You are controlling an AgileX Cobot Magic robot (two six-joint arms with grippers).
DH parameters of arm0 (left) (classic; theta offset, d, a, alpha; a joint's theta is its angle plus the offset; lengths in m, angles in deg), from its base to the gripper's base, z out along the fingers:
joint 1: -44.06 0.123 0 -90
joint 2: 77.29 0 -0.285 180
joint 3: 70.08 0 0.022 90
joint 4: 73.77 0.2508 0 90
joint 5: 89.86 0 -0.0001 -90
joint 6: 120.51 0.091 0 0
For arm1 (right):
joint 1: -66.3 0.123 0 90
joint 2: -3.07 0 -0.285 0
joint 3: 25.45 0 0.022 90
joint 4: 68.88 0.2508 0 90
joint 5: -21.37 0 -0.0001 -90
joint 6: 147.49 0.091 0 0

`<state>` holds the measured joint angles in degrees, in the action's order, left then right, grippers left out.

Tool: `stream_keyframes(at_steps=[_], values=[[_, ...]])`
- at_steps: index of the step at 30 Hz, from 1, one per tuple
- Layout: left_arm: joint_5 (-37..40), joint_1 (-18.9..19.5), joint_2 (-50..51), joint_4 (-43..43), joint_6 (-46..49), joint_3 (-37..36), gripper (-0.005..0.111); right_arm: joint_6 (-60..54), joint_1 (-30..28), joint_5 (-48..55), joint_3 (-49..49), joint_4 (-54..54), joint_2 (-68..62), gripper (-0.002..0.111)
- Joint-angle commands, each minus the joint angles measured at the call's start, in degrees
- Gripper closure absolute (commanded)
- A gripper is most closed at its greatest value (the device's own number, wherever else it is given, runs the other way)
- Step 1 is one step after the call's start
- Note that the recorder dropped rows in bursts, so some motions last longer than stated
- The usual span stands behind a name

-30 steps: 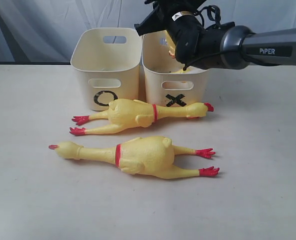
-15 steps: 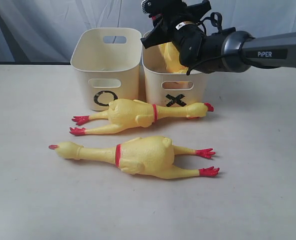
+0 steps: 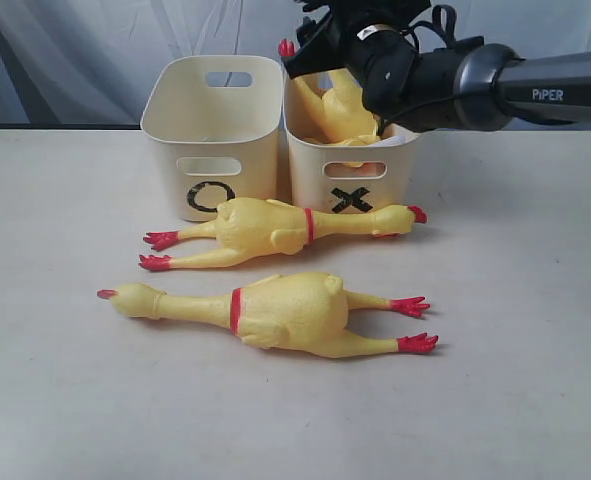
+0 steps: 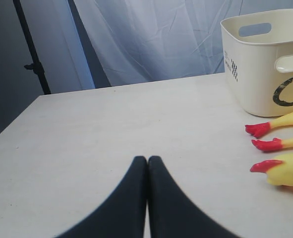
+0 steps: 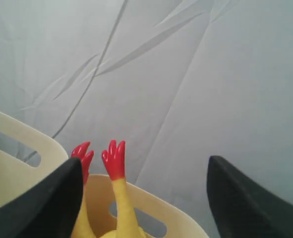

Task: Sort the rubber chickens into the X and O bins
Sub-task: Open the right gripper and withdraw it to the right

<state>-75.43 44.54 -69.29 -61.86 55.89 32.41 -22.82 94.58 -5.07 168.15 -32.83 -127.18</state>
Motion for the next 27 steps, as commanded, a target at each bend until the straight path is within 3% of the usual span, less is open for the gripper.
stream_keyframes(at_steps=[1, 6, 9, 13, 21, 27], values=[[-1.13, -0.06, -0.22, -0.05, -0.26, 0.28, 0.107, -0.16, -0.20, 3.25, 0.47, 0.79, 3.47, 0.042], [-1.13, -0.06, -0.22, -0.05, -0.26, 0.28, 0.107, -3.42, -0.28, 11.37, 0.35, 9.42, 8.56, 0.047], [-1.13, -0.06, -0.22, -0.05, -0.26, 0.28, 0.107, -6.14, -0.90, 20.33, 0.35, 13.48, 12.08, 0.067], [-1.13, -0.06, -0.22, 0.02, -0.26, 0.28, 0.107, -6.14, -2.79, 30.78, 0.35, 13.48, 16.44, 0.107], [-1.13, -0.06, -0.22, 0.16, -0.26, 0.28, 0.107, -5.52, -7.68, 51.19, 0.35, 12.83, 22.52, 0.108], [-1.13, -0.06, -0.22, 0.16, -0.26, 0.28, 0.107, -2.12, -8.24, 62.20, 0.35, 5.74, 26.20, 0.108]])
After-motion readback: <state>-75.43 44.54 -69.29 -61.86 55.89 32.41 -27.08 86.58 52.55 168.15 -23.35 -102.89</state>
